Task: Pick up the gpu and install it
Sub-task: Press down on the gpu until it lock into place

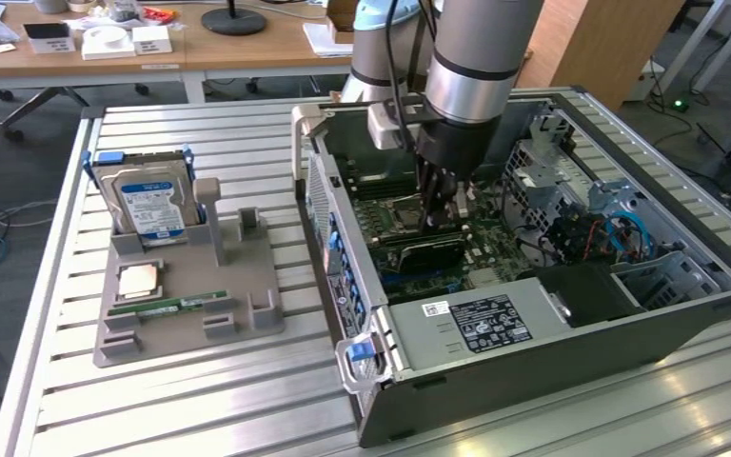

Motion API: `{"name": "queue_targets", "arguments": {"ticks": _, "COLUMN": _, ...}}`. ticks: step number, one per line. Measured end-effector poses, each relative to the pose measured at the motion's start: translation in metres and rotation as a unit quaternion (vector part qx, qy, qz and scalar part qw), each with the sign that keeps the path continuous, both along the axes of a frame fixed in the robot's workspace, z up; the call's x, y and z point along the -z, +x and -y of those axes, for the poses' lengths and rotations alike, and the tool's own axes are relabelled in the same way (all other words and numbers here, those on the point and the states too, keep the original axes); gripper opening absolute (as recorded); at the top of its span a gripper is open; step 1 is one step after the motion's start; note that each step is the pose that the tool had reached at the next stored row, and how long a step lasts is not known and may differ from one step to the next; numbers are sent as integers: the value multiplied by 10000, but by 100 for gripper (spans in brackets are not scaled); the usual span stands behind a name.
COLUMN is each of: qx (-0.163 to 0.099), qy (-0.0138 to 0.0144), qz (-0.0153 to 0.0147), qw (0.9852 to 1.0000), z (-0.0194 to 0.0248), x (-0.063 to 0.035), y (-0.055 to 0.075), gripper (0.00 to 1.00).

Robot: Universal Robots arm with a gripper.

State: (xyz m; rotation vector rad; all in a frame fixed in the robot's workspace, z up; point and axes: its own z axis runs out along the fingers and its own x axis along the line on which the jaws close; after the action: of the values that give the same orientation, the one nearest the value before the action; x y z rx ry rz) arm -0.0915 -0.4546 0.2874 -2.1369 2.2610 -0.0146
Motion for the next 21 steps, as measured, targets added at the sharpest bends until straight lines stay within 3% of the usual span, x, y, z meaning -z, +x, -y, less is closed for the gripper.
{"name": "queue_targets", "arguments": {"ticks": 21, "qx": 14, "qy": 6, "qz": 0, "qw": 10000, "z": -22, "x": 51, "y": -11, "gripper": 11}}
